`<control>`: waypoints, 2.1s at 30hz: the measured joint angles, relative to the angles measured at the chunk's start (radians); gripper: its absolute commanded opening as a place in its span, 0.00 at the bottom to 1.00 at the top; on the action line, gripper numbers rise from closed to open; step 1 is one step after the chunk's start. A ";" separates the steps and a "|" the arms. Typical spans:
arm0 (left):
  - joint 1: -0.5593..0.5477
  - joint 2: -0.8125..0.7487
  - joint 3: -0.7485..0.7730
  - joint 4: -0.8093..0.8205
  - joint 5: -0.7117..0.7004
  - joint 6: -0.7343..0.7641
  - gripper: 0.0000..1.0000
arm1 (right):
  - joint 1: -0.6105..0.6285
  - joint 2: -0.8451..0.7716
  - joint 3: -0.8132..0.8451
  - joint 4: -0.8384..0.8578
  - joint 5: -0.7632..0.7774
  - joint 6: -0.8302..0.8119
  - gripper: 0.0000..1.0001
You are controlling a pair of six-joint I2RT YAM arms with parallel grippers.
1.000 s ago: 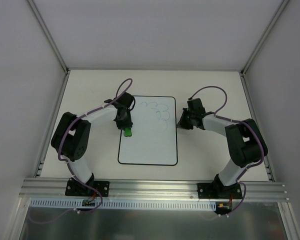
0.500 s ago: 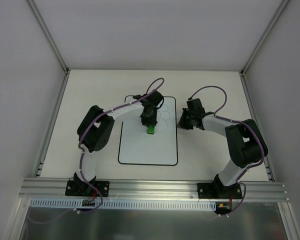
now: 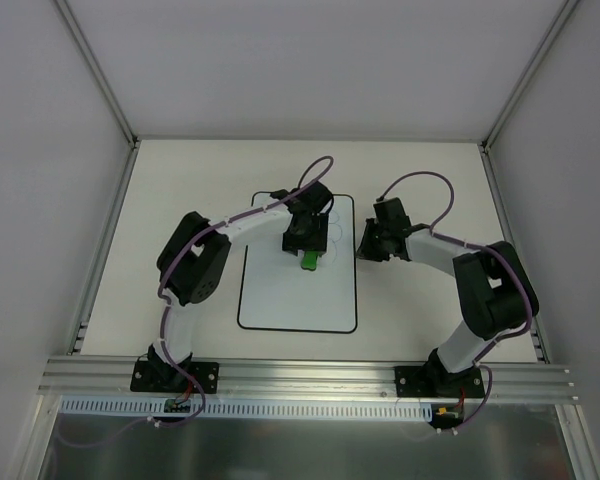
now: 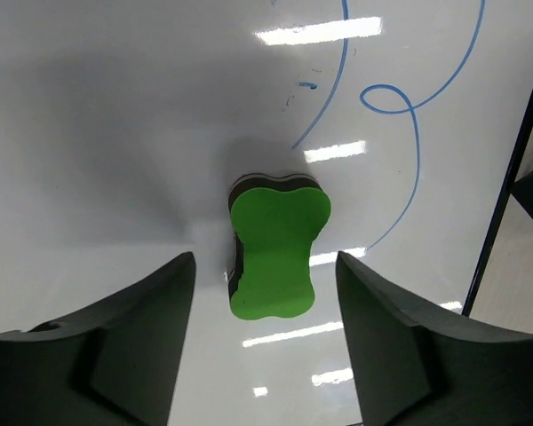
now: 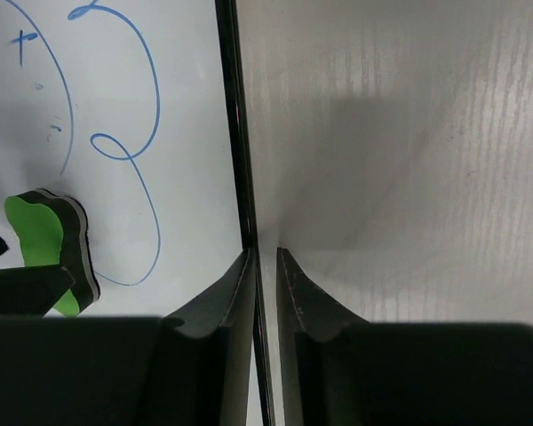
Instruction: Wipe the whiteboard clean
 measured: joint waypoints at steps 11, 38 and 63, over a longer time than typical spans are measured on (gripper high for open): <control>0.030 -0.265 -0.031 -0.005 -0.074 -0.008 0.99 | 0.045 -0.115 0.012 -0.147 0.115 -0.092 0.68; 0.322 -0.888 -0.864 0.161 -0.102 -0.012 0.92 | 0.477 0.214 0.463 -0.402 0.433 0.060 0.61; 0.322 -0.805 -0.884 0.264 -0.051 -0.014 0.88 | 0.476 0.309 0.531 -0.413 0.480 0.182 0.49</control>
